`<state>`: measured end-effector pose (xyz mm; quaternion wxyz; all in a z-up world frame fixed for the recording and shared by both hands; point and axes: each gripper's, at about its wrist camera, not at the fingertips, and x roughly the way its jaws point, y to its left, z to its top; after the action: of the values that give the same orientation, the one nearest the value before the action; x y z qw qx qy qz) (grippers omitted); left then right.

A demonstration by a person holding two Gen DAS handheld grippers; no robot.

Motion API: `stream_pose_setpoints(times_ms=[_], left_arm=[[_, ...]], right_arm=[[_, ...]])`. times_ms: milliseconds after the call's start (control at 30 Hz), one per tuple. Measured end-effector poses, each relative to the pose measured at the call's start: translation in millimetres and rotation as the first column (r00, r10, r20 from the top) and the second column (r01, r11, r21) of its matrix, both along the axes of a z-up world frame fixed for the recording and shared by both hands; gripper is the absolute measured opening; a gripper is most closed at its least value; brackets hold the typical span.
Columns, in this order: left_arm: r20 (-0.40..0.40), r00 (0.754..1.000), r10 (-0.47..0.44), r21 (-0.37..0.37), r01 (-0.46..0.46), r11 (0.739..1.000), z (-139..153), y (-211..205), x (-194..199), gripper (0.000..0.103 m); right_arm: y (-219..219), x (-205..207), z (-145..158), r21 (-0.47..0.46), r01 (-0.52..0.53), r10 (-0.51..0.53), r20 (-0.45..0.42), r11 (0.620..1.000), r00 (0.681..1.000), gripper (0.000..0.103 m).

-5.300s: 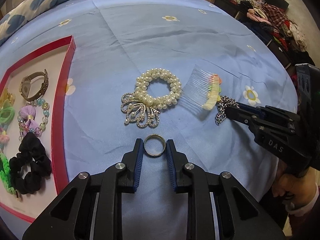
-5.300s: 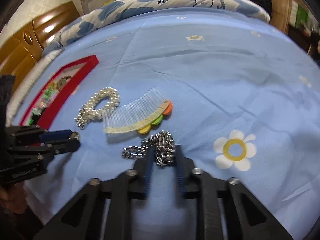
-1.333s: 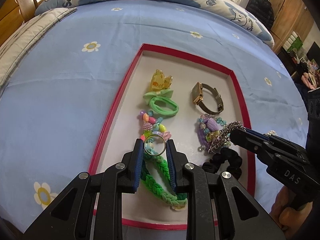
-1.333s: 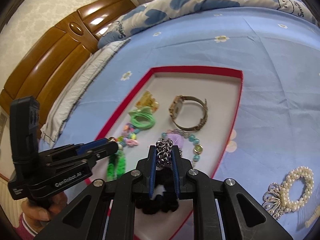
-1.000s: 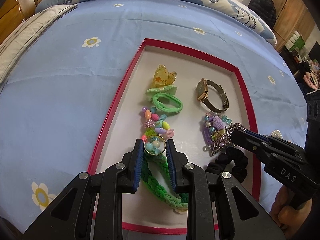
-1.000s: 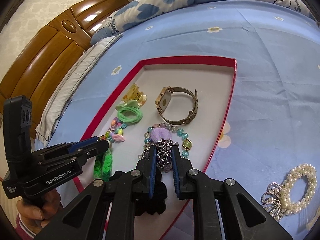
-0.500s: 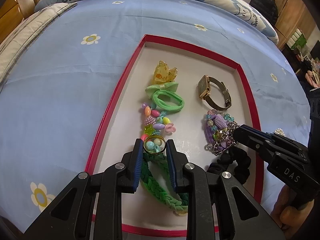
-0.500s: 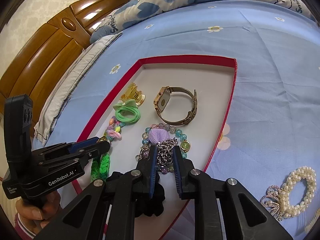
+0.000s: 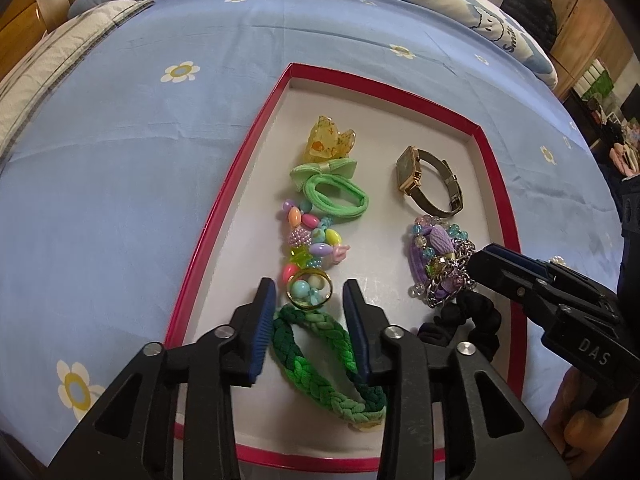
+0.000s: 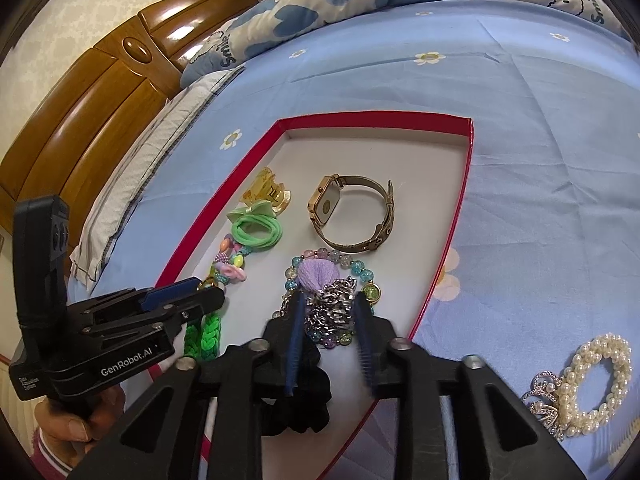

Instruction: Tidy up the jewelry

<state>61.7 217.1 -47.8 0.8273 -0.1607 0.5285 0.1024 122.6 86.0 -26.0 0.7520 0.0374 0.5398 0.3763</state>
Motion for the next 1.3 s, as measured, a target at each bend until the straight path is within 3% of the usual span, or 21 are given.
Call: stream_pose_setpoints(times_ms=[300,567,833,1300], left_arm=[[0.006,1.0,-0.001,-0.015,0.001,1.0,2,-2,-3,0.05],[0.032,0.999,0.012,-0.029,-0.011,1.0,12,0,-11,0.059],[0.067,0.997,0.028,-0.064,-0.024,0.998,27,0,-24,0.075],[0.128,0.988,0.087,-0.146,-0.068,0.987,43,2,-52,0.08]], right_arm=[[-5,0,5,0.014,0.011,-0.011,0.005,1.0,1.0,0.039],[-8,-1,11,0.041,0.02,-0.021,0.007,0.999,1.0,0.06],[-20,-6,28,0.101,0.038,-0.039,0.009,0.994,0.999,0.074],[-42,-21,42,0.209,0.084,-0.08,-0.029,0.974,0.996,0.085]])
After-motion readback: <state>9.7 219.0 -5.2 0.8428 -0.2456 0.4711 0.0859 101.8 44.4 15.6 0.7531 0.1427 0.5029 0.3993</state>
